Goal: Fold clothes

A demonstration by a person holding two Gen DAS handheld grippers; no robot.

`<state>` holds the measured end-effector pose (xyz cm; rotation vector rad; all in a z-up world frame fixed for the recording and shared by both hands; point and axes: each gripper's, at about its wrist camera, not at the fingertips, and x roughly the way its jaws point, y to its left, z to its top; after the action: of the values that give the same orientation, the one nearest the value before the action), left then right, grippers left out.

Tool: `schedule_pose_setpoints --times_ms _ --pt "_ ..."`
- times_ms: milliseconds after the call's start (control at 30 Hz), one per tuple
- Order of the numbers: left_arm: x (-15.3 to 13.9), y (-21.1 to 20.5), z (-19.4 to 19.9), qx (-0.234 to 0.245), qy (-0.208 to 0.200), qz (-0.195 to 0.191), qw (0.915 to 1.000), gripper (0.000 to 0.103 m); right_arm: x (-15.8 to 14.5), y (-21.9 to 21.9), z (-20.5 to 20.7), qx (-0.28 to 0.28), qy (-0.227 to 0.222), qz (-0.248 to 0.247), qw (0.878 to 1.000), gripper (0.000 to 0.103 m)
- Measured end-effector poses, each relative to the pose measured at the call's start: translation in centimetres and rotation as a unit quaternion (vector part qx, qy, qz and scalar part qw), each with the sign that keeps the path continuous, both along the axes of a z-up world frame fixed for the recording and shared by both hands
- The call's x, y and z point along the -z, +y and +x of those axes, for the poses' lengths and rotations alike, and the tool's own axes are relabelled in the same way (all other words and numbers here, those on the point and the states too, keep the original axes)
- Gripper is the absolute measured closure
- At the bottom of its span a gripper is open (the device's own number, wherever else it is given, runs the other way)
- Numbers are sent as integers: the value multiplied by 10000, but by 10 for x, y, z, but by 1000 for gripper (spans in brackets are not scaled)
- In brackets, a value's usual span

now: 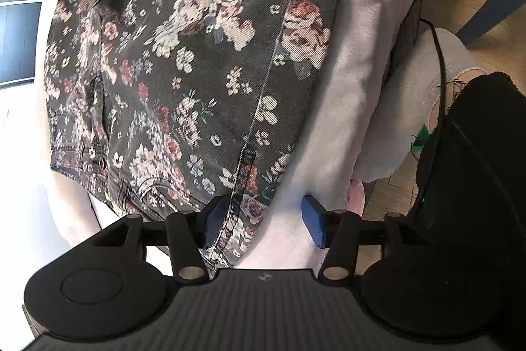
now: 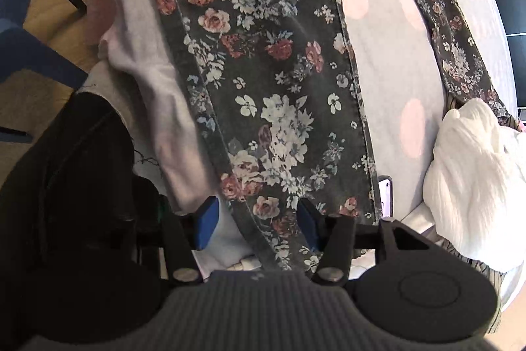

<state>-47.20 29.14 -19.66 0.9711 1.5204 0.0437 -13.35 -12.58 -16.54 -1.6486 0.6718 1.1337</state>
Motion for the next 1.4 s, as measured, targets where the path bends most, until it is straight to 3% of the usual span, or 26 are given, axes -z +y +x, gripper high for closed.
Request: schedule_pose_setpoints --times_ms 33,100,133,167,267,333,433,500,667,767,900,967,1033,1167,1400 --pt "-1 1 -2 -28 -55 8 10000 50 3 0 0 -16 -66 -33 10000 56" --pt "-1 3 -8 -49 -135 59 9999 50 7 -1 -2 -47 -128 -102 9999 77" --pt "0 4 -12 -58 -165 96 9998 50 5 -1 -2 -54 -183 -44 9998 97" --pt "0 5 -13 -72 -200 116 9997 50 2 0 -3 -54 -264 92 9996 99" --pt "-2 5 -15 -103 -328 136 9993 51 -12 3 1 99 -507 563 9971 100" --pt "-3 4 -17 -42 -448 164 9989 58 -22 5 5 228 -655 860 9939 100" --pt "-5 4 -18 97 -722 359 9967 69 -26 8 10 339 -748 999 9916 100" --pt "-6 3 -18 224 -948 527 9938 69 -23 10 10 279 -794 949 9919 100" --pt "9 -1 -25 514 -531 565 9957 70 -19 12 14 331 -789 918 9921 100" --pt "5 8 -17 251 -650 582 9959 70 -17 11 16 364 -802 882 9922 100" --pt "-9 21 -3 -306 -969 467 9937 92 -26 10 17 406 -920 1101 9888 100" --pt "-17 28 5 -585 -1127 409 9911 95 -36 11 24 623 -980 1404 9833 100" --pt "-32 39 11 -1062 -1435 187 9838 97 -49 12 33 885 -1036 1702 9760 100" --pt "-74 53 18 -1848 -2247 -83 9567 97 -75 20 50 1251 -1128 2222 9603 101" --pt "-140 90 48 -2579 -3157 -299 9127 98 -123 55 86 1709 -1526 2972 9269 101"
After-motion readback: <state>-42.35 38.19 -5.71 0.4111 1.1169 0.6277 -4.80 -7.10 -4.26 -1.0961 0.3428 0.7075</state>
